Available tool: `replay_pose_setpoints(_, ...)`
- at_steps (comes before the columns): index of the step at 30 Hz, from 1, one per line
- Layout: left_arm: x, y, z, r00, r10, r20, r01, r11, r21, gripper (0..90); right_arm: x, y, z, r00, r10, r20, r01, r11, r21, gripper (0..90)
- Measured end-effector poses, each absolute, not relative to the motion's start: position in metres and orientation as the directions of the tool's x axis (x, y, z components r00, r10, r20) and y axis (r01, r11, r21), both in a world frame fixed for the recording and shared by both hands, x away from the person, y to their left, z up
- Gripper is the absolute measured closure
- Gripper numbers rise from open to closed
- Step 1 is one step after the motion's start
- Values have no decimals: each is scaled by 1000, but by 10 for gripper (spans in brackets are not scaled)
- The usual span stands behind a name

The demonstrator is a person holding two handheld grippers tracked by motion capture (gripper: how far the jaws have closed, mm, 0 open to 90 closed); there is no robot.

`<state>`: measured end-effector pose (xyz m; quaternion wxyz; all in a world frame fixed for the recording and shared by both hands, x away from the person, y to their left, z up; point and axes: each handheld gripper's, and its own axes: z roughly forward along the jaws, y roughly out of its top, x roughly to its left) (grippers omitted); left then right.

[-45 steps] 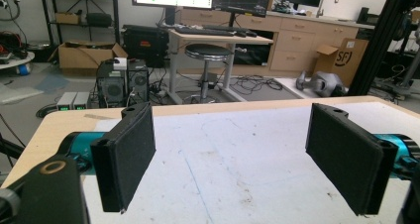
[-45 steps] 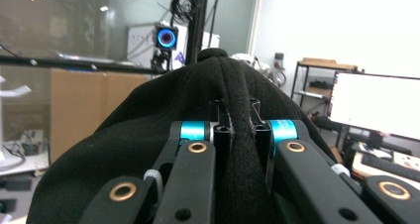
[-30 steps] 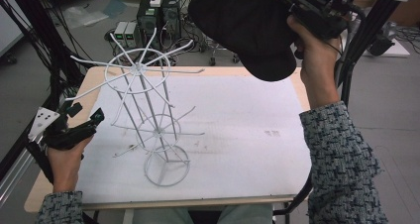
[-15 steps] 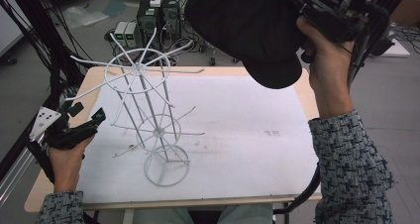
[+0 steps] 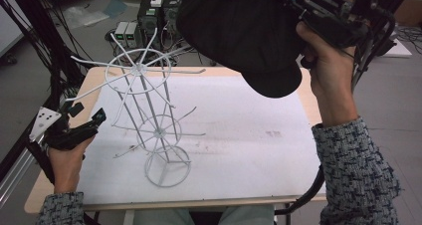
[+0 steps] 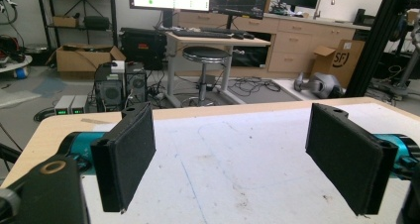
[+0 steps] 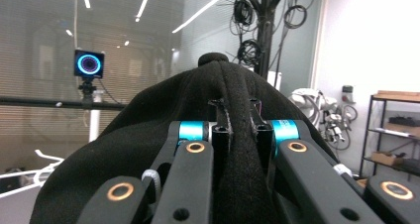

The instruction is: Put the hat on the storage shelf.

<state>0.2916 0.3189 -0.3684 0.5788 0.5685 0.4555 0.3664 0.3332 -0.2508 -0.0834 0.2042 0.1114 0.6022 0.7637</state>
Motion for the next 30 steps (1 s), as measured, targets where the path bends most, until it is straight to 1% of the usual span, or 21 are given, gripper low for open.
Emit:
replay_pose_setpoints(5, 291, 319, -368, 316, 942, -110, 93, 85, 992, 194, 330, -249, -83, -904, 420, -77, -175, -199, 964, 842)
replay_pose_setpoints(17, 291, 319, -368, 316, 942, -111, 92, 86, 992, 194, 320, -237, -80, -919, 383, -89, -148, -128, 981, 833)
replay_pose_setpoints(23, 291, 318, -368, 319, 941, -111, 92, 86, 992, 194, 313, -236, -72, -919, 383, -96, -157, -130, 979, 832)
replay_pose_setpoints(30, 291, 319, -367, 316, 942, -113, 88, 90, 992, 195, 300, -231, -69, -926, 355, -125, -177, -118, 977, 829)
